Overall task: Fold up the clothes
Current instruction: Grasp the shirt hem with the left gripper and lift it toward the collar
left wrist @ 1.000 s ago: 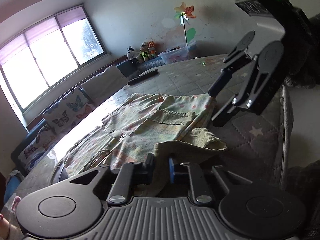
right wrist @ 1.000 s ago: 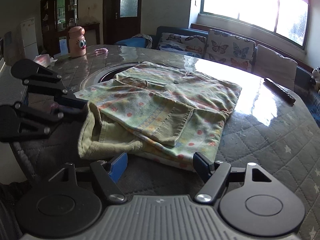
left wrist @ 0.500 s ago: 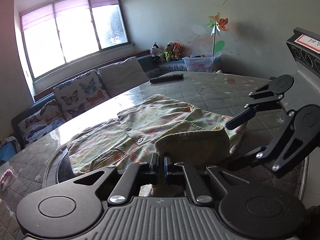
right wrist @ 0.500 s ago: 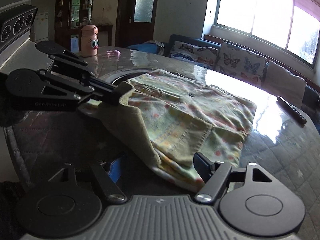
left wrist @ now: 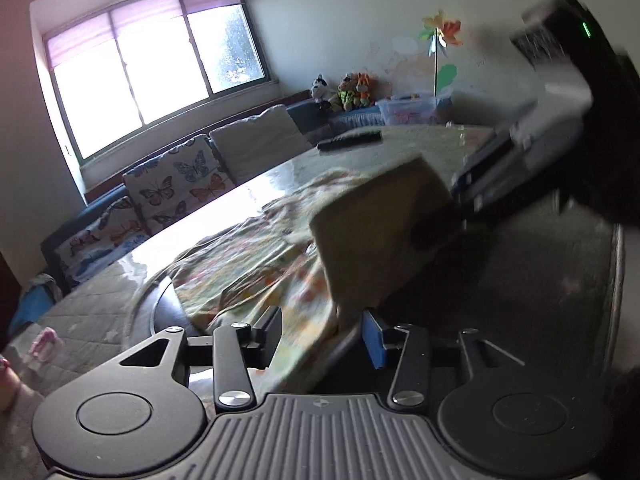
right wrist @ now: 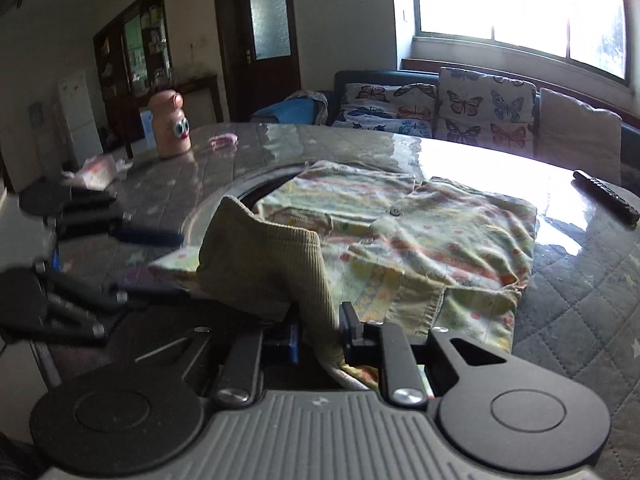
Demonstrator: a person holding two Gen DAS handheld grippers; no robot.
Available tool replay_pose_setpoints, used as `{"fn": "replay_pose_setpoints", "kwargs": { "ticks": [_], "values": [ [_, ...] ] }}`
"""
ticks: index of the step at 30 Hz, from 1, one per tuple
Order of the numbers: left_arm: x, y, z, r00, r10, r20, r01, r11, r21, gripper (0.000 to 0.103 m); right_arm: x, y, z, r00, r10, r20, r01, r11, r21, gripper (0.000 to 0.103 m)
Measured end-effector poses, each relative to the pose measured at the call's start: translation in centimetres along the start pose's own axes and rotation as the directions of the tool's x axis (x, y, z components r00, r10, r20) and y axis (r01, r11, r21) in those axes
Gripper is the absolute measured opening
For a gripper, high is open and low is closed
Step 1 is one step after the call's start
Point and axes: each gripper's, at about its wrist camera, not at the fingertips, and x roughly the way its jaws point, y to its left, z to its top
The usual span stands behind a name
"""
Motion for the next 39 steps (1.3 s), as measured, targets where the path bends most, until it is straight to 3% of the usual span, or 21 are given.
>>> {"fn": "replay_pose_setpoints", "kwargs": {
  "ticks": [8, 10, 12, 15, 22, 31, 39],
  "values": [
    [1.8, 0.0, -1.6, 0.994, 0.11, -0.018, -0.107, 0.984, 0.14, 0.052, -0.3, -0.2, 0.9, 0.999, -0.013, 0.029, 0.013, 1.0, -0.001, 0.015],
    [2.0, 0.0, -1.8, 0.992, 0.124, -0.009, -0.121, 0.978, 0.171, 0.045, -0.3, -0.2, 0.9, 0.999, -0.014, 0.03, 0.014, 1.0, 0.002, 0.014],
    [2.1, 0.2, -1.9, 0.992, 0.125, -0.005, -0.122, 0.975, 0.185, 0.025, -0.4, -0.2, 0.8, 0.999, -0.017, 0.034, 0.017, 1.0, 0.002, 0.012],
    [1.5, 0.6, -1.9, 0.994, 0.111, 0.004, -0.11, 0.98, 0.166, 0.011, -0.8, 0.0, 0.7, 0.999, -0.022, 0.05, 0.022, 1.0, -0.002, 0.01],
    [-2.6, 0.9, -0.7, 0.999, 0.047, 0.02, -0.048, 0.994, 0.103, 0.009, -4.3, 0.9, 0.8, 0.996, 0.013, 0.089, -0.01, 0.999, -0.032, 0.008],
    [-11.6, -0.8, -0.1, 0.997, -0.069, 0.024, 0.069, 0.998, -0.007, 0.009, -11.5, 4.5, 0.5, 0.992, 0.075, 0.097, -0.062, 0.989, -0.131, 0.008],
    [-9.0, 2.9, 1.0, 0.999, -0.035, 0.031, 0.037, 0.995, -0.091, 0.009, -9.8, 3.9, 3.7, 0.993, 0.076, 0.087, -0.061, 0.984, -0.17, 0.008]
  ]
}}
